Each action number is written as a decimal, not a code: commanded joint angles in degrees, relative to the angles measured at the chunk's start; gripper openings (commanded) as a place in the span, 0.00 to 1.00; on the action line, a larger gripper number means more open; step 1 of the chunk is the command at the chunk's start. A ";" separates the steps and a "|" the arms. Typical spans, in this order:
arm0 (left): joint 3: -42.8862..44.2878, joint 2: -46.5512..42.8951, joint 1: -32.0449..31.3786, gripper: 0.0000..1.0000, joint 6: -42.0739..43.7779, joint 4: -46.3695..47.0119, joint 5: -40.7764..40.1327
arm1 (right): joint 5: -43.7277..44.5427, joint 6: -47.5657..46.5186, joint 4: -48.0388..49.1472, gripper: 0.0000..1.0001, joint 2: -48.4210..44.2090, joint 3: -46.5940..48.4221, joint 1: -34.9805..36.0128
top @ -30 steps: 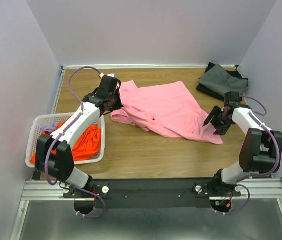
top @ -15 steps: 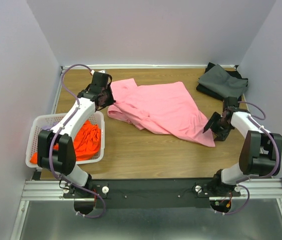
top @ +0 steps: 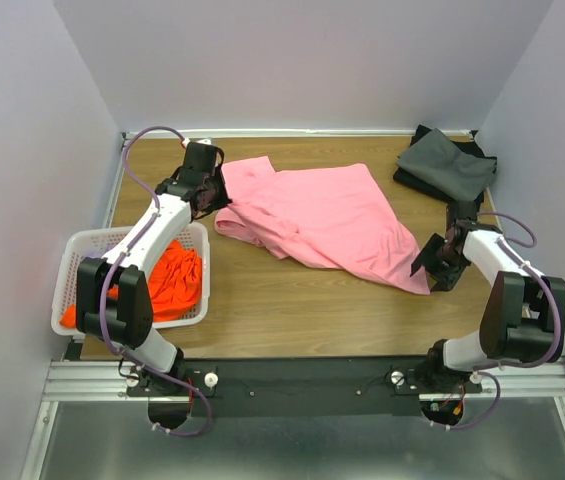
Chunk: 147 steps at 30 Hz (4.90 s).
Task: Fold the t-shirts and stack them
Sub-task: Flatten the tshirt out
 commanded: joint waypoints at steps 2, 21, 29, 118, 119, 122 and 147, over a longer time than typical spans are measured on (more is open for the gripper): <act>1.69 0.00 0.64 0.00 1.26 0.72 1.33 | 2.69 2.39 -3.29 0.68 1.06 -0.35 -0.14; 3.62 0.88 1.25 0.00 1.70 1.07 2.83 | 5.14 7.40 -2.41 0.50 4.67 -3.43 -0.05; 3.97 -0.26 1.34 0.00 2.32 2.30 3.27 | 6.20 5.83 -2.23 0.05 3.97 0.68 -0.05; 34.02 -30.32 -2.53 0.00 17.08 7.41 13.28 | 14.18 -1.73 -0.30 0.02 -26.70 61.77 -0.05; 35.25 -30.23 -2.62 0.00 17.17 6.53 13.46 | 14.98 -2.09 -1.43 0.02 -27.14 62.65 -0.05; 40.09 -29.44 -2.53 0.00 17.17 3.71 14.34 | 17.44 -3.49 -4.33 0.02 -27.24 66.69 -0.05; 48.16 25.29 -3.05 0.70 16.57 17.15 19.79 | 22.64 2.14 20.44 0.30 0.24 24.59 -0.05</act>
